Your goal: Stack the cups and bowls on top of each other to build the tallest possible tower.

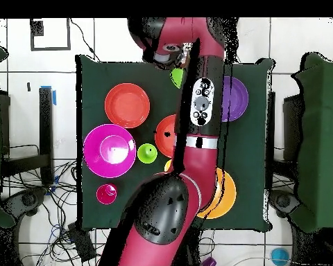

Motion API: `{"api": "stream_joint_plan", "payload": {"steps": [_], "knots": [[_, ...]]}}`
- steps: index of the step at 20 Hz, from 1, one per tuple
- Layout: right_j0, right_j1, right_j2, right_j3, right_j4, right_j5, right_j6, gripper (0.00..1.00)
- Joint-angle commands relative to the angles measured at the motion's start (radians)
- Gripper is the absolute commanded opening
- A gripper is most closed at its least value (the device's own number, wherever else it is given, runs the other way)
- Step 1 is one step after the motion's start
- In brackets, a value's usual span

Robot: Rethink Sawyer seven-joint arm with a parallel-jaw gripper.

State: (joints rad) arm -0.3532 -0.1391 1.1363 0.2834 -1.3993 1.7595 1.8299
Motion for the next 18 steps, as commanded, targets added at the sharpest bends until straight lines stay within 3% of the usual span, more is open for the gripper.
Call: {"api": "stream_joint_plan", "payload": {"steps": [1,5,10,14,18], "knots": [[0.012,-0.002,-0.067,0.079,0.0,-0.028,-0.107,1.0],[0.013,-0.007,-0.088,0.095,0.027,-0.035,-0.092,1.0],[0.005,-0.024,-0.142,0.156,0.112,-0.071,-0.048,1.0],[-0.037,-0.043,-0.185,0.312,0.306,-0.2,0.096,1.0],[-0.048,-0.121,-0.235,0.451,0.446,-0.222,0.2,1.0]]}}
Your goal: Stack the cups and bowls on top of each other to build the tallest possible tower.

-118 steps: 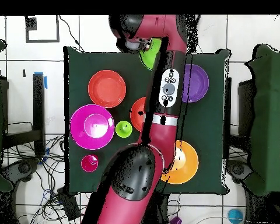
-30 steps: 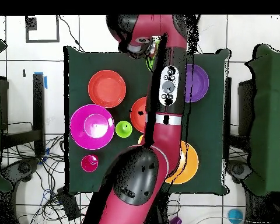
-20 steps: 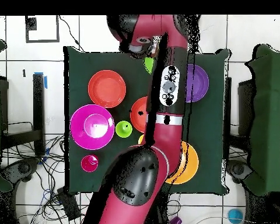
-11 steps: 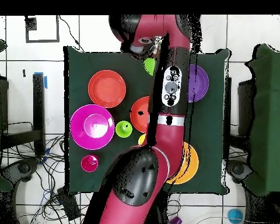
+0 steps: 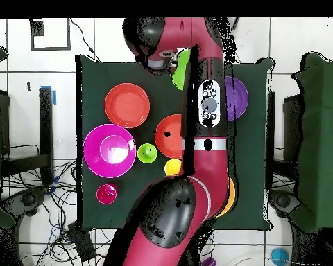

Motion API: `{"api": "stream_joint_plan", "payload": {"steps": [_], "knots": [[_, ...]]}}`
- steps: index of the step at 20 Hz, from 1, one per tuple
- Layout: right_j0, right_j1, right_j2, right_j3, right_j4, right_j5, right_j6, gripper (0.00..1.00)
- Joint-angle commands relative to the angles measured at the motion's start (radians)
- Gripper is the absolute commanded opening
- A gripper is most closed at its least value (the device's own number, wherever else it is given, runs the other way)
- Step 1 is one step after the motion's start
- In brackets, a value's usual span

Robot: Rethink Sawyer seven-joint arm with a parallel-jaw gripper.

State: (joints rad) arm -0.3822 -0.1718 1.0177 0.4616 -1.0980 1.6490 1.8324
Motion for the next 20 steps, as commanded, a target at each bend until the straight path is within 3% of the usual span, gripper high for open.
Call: {"api": "stream_joint_plan", "payload": {"steps": [1,7,13,20], "knots": [[-0.02,-0.105,-0.125,0.292,0.171,-0.113,0.208,1.0],[-0.024,-0.162,-0.181,0.372,0.281,-0.151,0.235,1.0],[-0.041,-0.207,-0.242,0.497,0.354,-0.254,0.266,1.0],[-0.026,-0.252,-0.3,0.572,0.415,-0.296,0.287,1.0]]}}
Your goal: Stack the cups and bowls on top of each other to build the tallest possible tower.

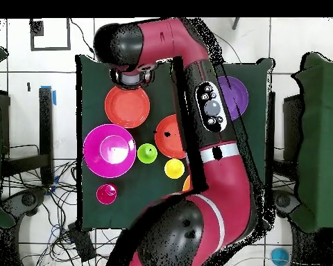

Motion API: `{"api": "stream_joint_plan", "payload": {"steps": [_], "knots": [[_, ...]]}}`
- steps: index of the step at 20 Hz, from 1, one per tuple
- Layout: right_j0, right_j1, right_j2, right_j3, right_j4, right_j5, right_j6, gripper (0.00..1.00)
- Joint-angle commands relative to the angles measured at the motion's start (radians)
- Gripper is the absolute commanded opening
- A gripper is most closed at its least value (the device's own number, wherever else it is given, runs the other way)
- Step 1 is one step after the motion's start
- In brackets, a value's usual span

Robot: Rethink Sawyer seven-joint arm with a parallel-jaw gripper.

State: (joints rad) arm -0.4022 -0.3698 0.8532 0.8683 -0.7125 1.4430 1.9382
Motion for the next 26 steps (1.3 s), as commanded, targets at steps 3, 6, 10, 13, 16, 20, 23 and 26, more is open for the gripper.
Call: {"api": "stream_joint_plan", "payload": {"steps": [3,6,10,13,16,20,23,26], "knots": [[0.001,-0.052,-0.153,0.179,0.047,-0.106,0.164,1.0],[0.009,-0.054,-0.177,0.2,0.057,-0.148,0.168,1.0],[0.023,-0.05,-0.201,0.195,0.065,-0.17,0.168,1.0],[0.035,-0.071,-0.23,0.204,0.078,-0.173,0.184,1.0],[0.049,-0.081,-0.263,0.2,0.088,-0.162,0.2,1.0],[0.067,-0.107,-0.311,0.233,0.107,-0.169,0.249,1.0],[0.078,-0.127,-0.344,0.268,0.116,-0.194,0.275,1.0],[0.092,-0.145,-0.381,0.3,0.135,-0.204,0.319,1.0]]}}
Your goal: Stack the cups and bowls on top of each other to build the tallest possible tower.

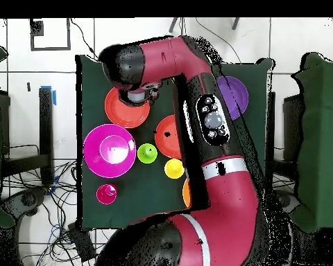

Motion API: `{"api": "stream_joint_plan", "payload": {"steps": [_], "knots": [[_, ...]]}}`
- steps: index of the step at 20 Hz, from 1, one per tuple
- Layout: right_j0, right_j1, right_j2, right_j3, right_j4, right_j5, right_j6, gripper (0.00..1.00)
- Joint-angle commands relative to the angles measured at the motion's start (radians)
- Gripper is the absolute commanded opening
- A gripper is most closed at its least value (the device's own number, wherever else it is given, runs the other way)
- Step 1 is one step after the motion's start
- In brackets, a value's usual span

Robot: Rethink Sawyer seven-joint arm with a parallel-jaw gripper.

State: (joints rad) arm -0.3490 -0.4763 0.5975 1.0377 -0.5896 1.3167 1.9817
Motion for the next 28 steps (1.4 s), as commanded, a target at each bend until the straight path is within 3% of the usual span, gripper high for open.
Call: {"api": "stream_joint_plan", "payload": {"steps": [1,9,13,20,28], "knots": [[0.046,-0.045,-0.138,0.138,0.016,-0.077,0.289,1.0],[0.081,-0.057,-0.204,0.16,0.008,-0.105,0.319,1.0],[0.099,-0.035,-0.236,0.116,0.008,-0.06,0.338,1.0],[0.117,-0.029,-0.296,0.112,-0.01,-0.101,0.344,1.0],[0.121,0.028,-0.332,0.072,0.003,-0.174,0.356,1.0]]}}
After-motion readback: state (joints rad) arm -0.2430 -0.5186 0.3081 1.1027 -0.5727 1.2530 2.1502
